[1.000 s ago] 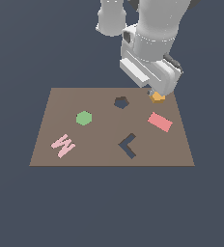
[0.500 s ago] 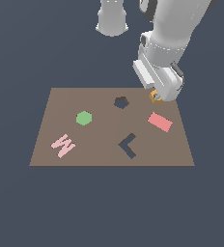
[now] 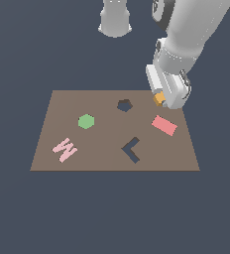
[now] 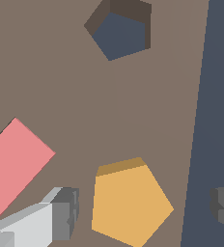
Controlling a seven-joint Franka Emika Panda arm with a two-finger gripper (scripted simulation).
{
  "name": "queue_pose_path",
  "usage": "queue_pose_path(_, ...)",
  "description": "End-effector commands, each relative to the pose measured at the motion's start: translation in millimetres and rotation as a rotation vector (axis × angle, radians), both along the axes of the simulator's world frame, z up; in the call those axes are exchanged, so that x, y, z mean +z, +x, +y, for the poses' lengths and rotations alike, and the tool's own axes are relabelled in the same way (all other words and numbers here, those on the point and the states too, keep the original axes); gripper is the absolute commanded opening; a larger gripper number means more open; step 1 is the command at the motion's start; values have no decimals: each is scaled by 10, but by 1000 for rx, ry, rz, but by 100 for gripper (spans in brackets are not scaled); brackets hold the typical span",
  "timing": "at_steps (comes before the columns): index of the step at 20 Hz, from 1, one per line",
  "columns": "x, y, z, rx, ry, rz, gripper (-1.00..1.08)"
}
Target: Insert a designated object into the corresponding slot on a board.
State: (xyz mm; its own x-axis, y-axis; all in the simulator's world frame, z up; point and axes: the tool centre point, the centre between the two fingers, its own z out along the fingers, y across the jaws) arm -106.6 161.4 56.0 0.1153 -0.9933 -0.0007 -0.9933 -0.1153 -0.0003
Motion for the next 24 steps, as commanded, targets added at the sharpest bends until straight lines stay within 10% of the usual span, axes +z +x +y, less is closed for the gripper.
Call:
queue_pose_path(1,-24,13,41,-33,0,0,100)
queue_pose_path(22,-261,37,99,-79,-1,0,100)
queue_pose_path(23,-261,37,99,-79,-1,0,-100)
queue_pose_path(24,-261,37,99,-79,-1,0,-100)
